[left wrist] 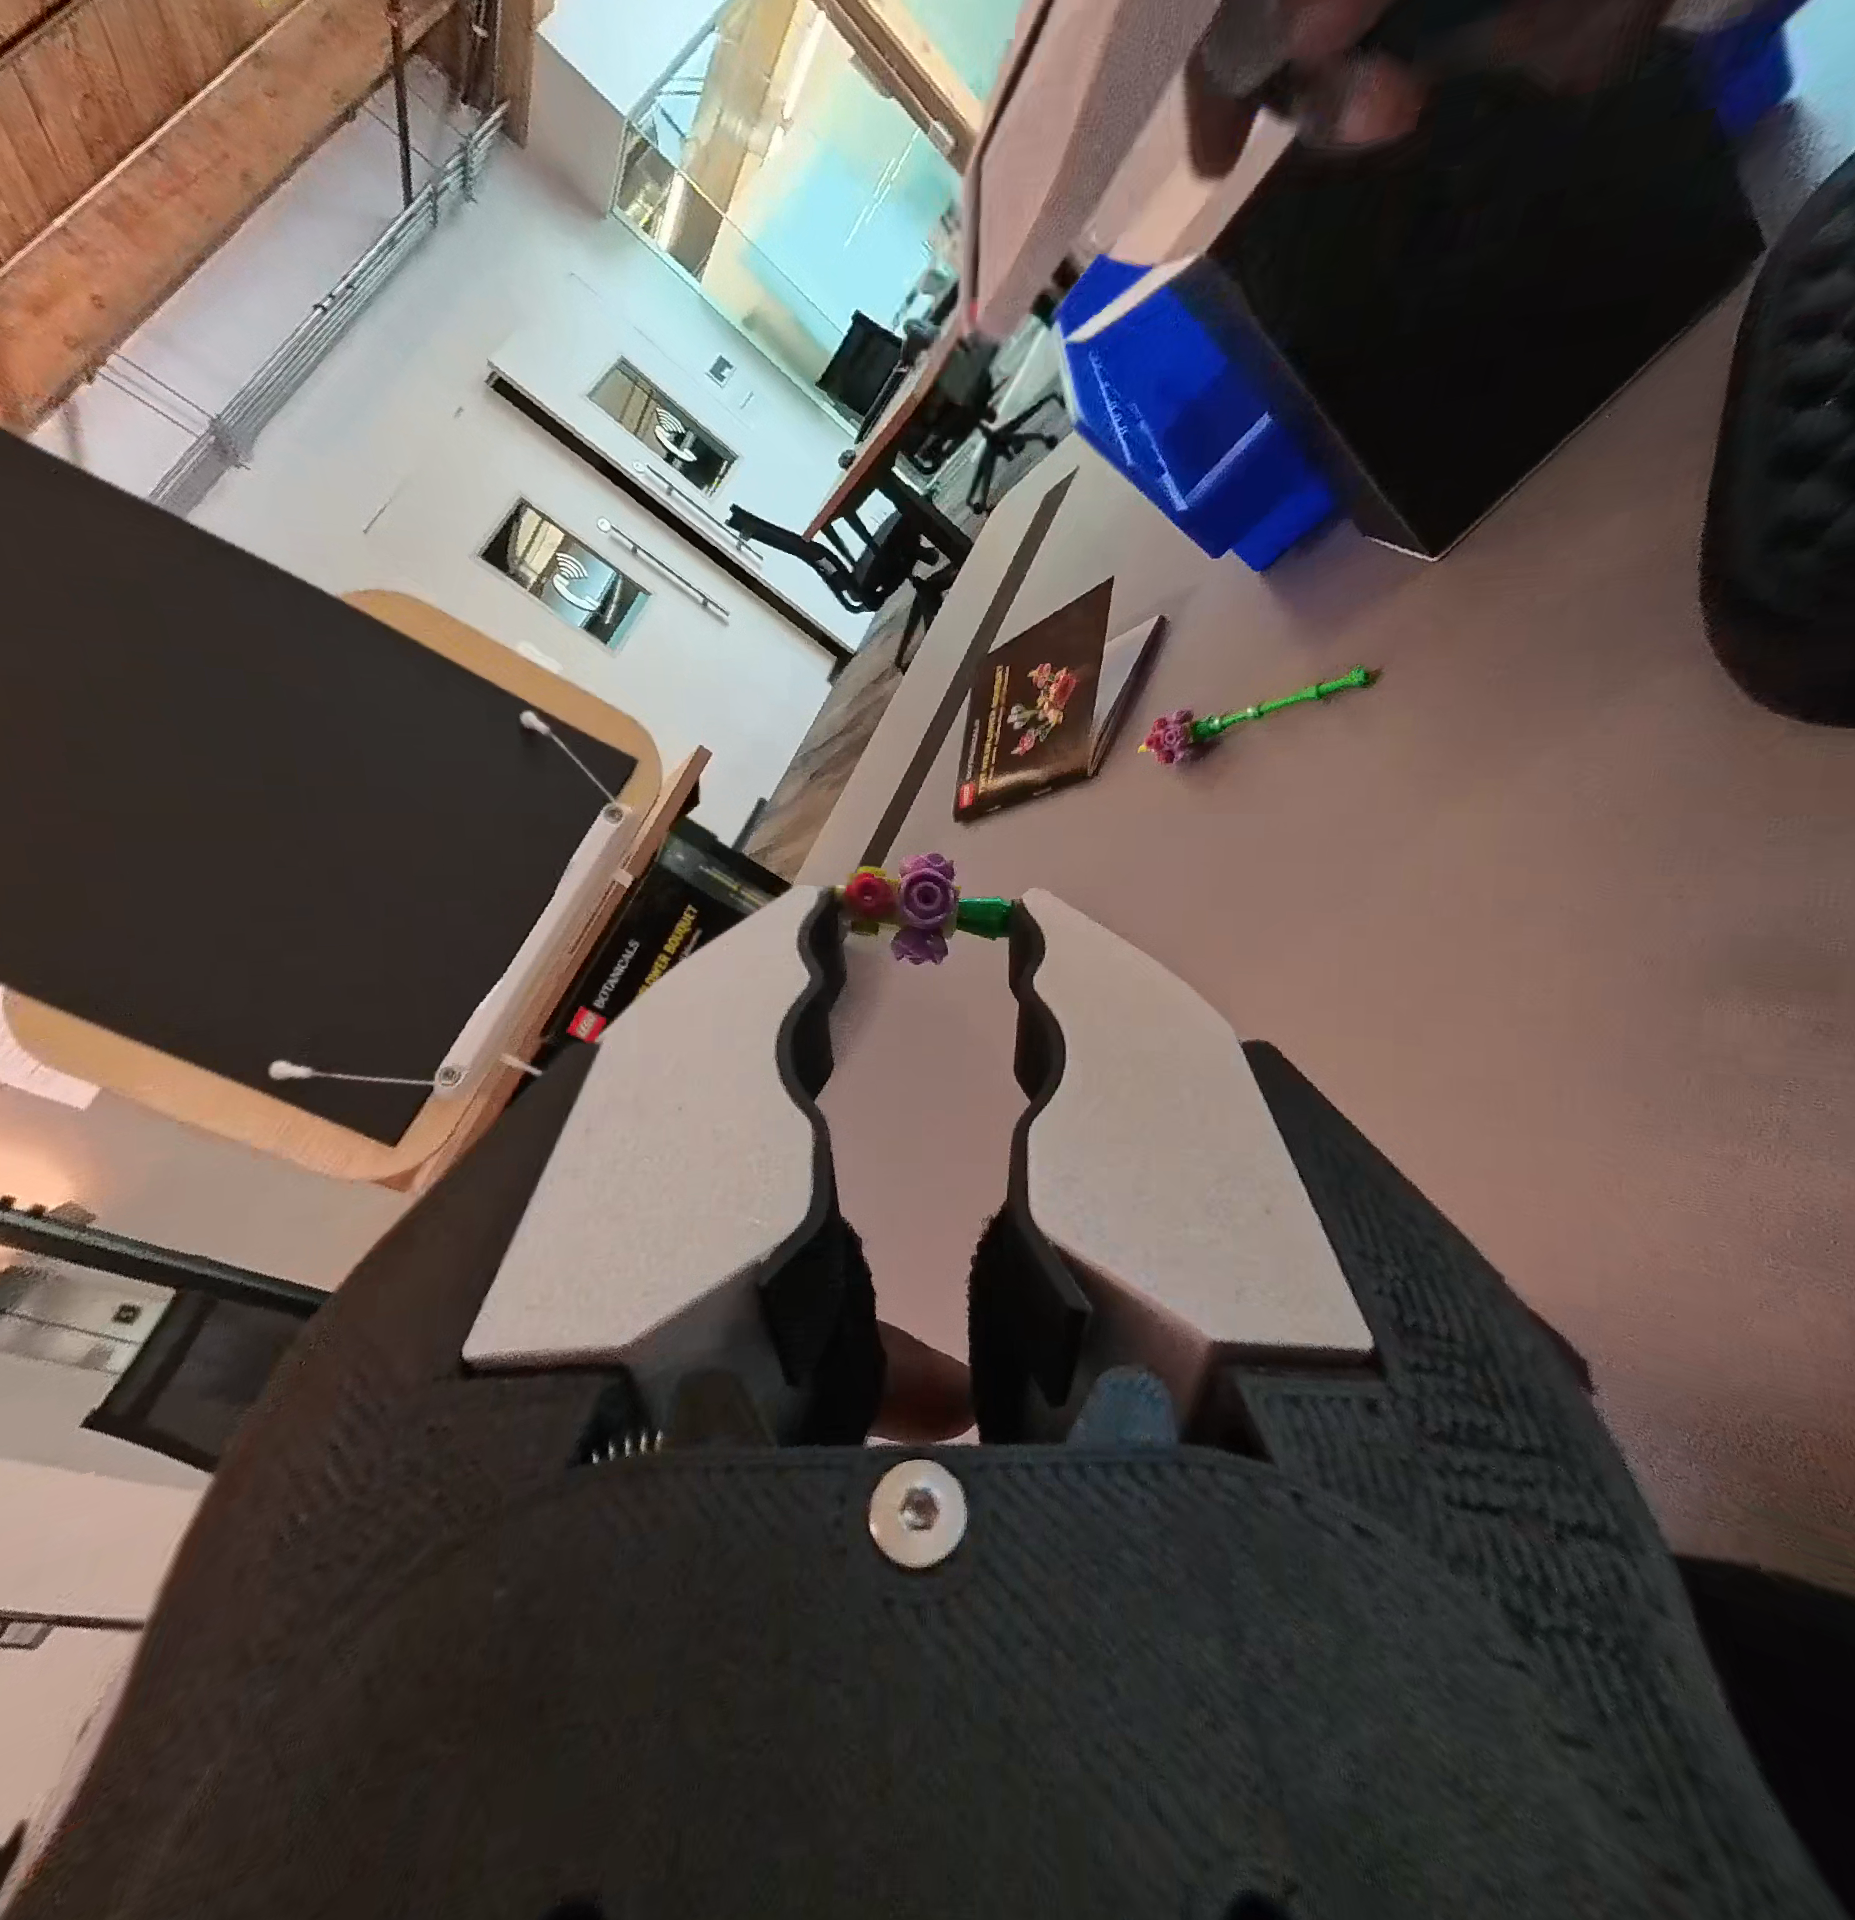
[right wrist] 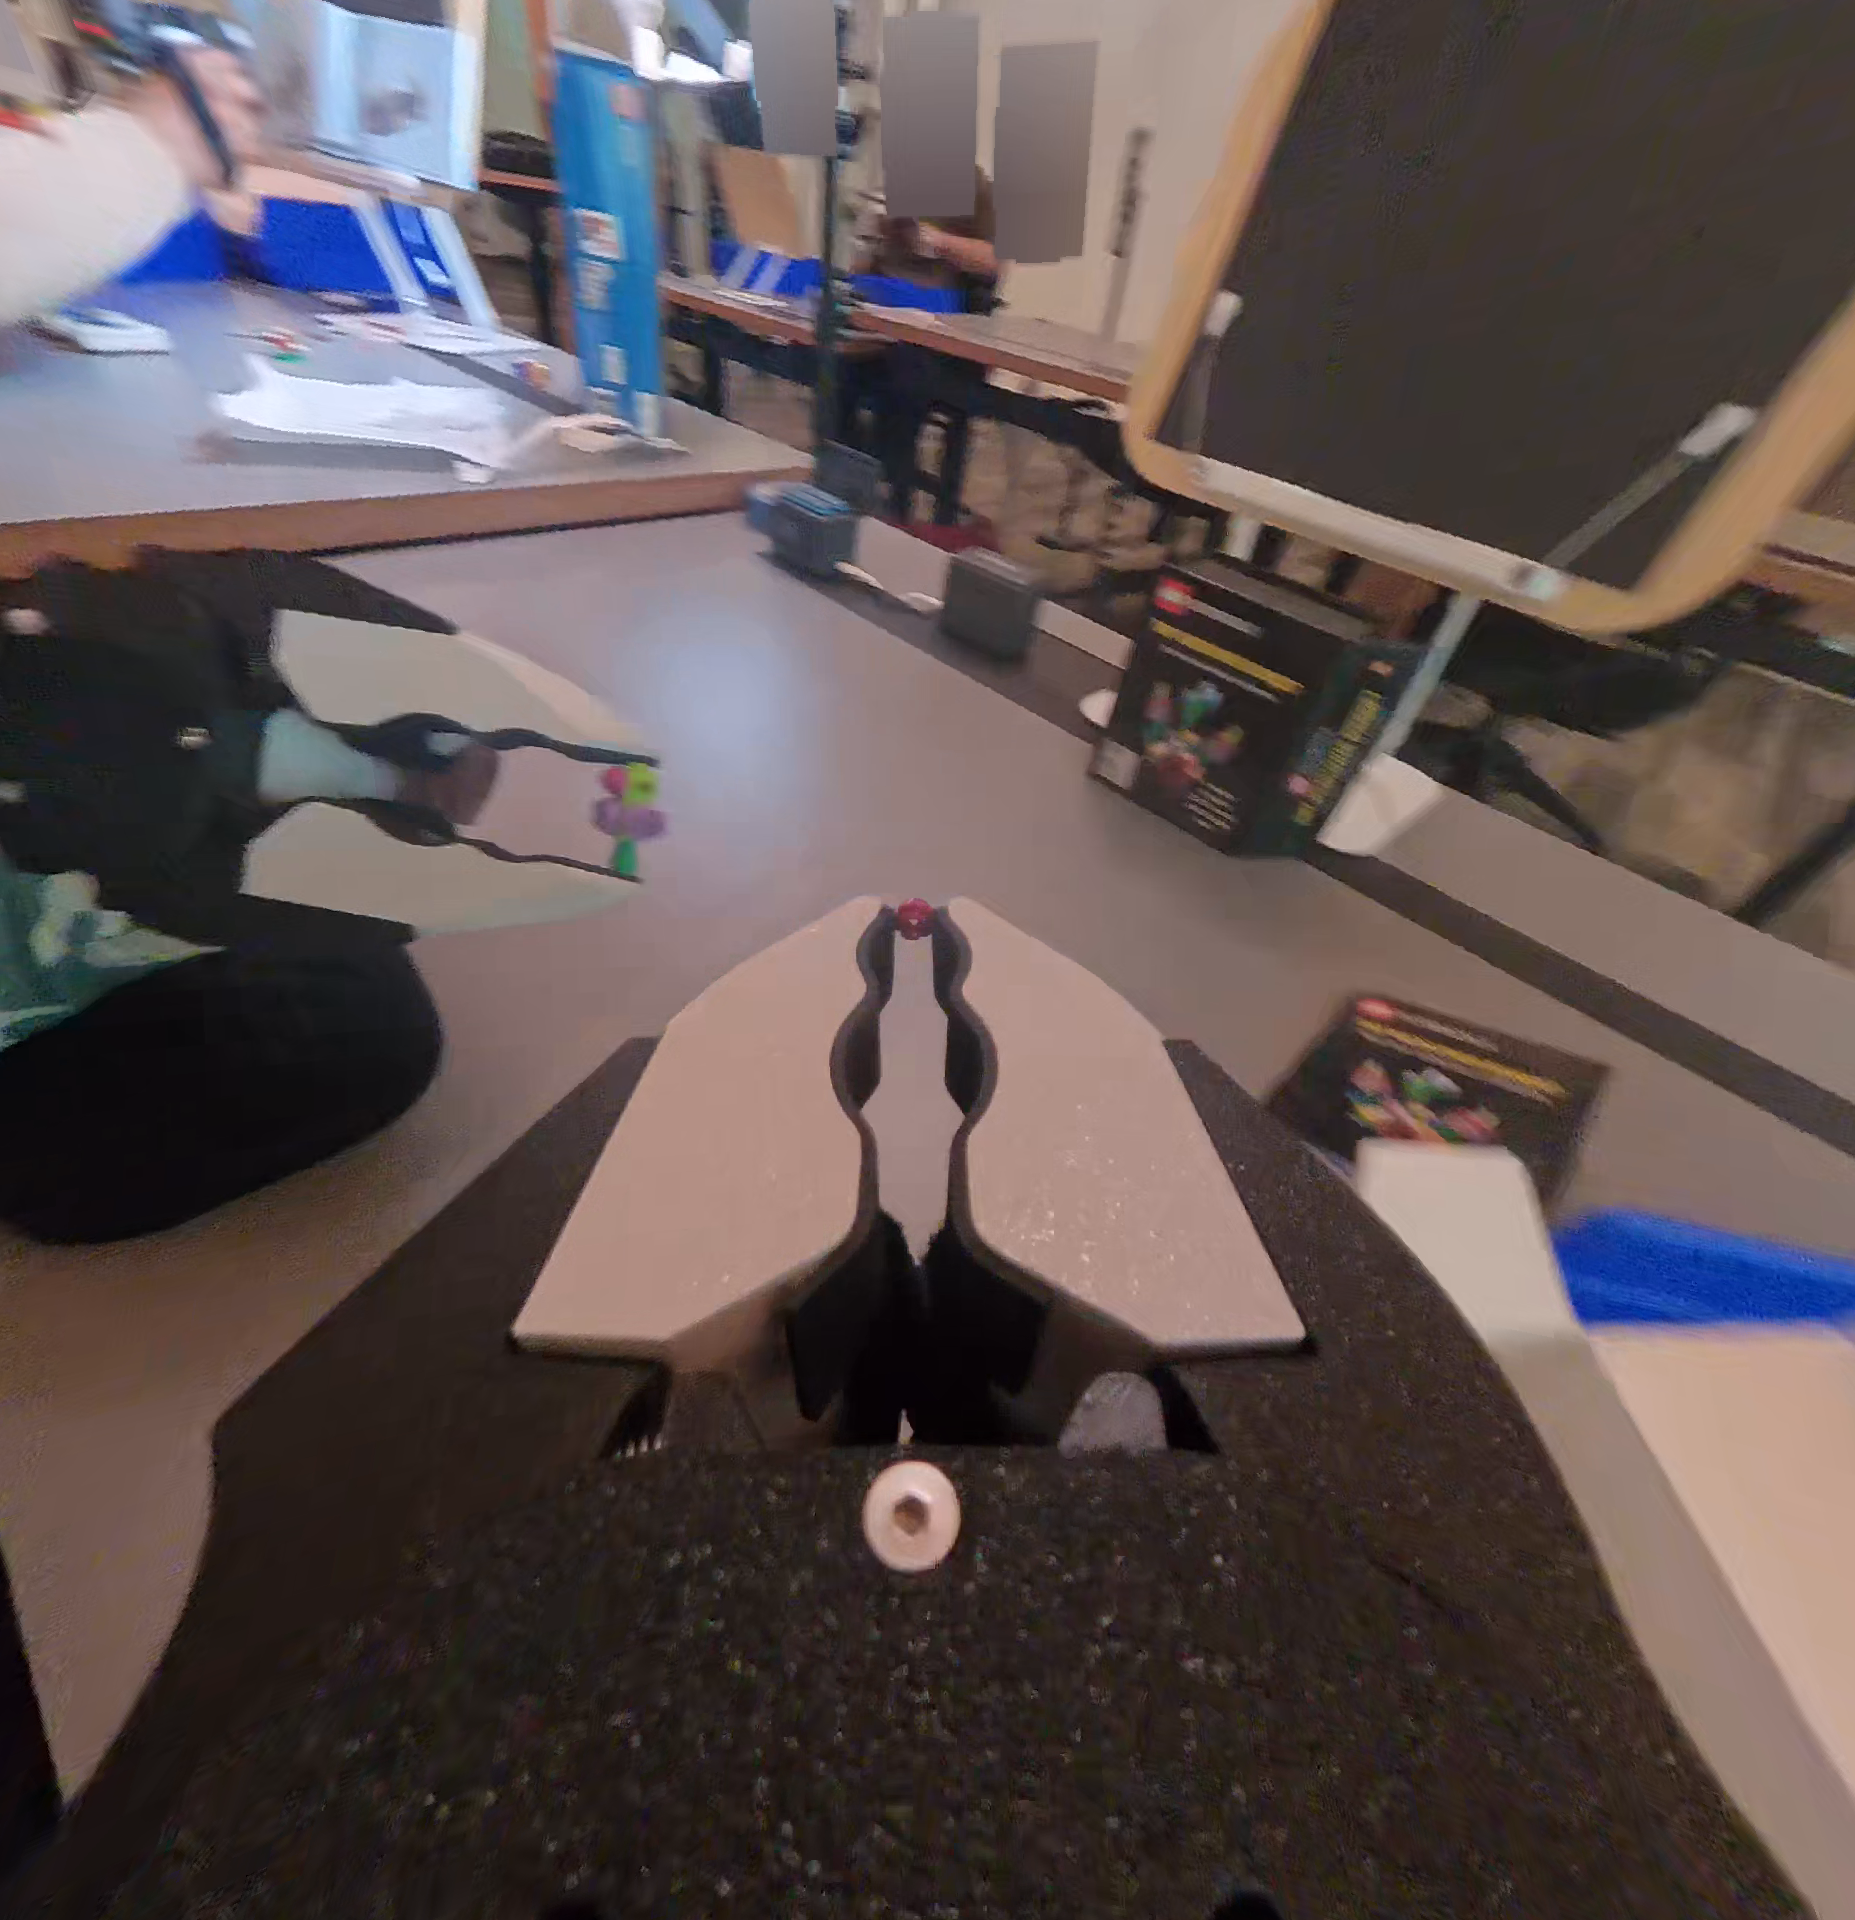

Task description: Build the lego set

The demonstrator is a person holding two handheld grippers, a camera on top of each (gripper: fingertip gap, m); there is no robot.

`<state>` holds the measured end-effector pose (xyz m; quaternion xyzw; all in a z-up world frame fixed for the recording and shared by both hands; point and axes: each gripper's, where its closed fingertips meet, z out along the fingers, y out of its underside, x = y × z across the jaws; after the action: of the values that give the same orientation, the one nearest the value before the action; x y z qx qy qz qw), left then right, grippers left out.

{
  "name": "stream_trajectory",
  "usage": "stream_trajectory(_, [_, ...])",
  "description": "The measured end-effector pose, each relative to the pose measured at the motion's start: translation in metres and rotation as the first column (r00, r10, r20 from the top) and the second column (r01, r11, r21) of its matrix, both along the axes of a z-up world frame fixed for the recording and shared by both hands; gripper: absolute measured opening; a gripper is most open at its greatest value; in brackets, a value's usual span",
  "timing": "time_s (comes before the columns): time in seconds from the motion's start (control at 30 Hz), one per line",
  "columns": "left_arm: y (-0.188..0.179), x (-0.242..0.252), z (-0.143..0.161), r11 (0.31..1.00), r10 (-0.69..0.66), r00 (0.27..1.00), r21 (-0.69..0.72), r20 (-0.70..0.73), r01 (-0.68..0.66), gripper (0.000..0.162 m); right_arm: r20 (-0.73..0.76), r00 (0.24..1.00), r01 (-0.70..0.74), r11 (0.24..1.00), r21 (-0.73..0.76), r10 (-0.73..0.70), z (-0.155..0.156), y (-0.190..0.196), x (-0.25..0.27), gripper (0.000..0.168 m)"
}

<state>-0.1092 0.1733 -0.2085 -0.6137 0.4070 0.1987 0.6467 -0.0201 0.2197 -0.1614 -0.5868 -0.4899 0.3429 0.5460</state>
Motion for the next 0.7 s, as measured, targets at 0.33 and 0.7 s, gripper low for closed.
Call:
stream_trajectory(0.33, [0.003, -0.005, -0.008, 1.000, 0.019, 1.000, 0.005, -0.002, -0.019, 0.031, 0.300, 0.780, 0.540, 0.833, 0.119, -0.549, -0.022, 0.069, 0.129, 0.008])
stream_trajectory(0.7, [0.006, -0.002, -0.011, 1.000, 0.019, 1.000, -0.008, -0.013, -0.019, 0.031, 0.190, 0.891, 0.416, 0.909, 0.018, -0.412, -0.011, 0.054, 0.097, 0.020])
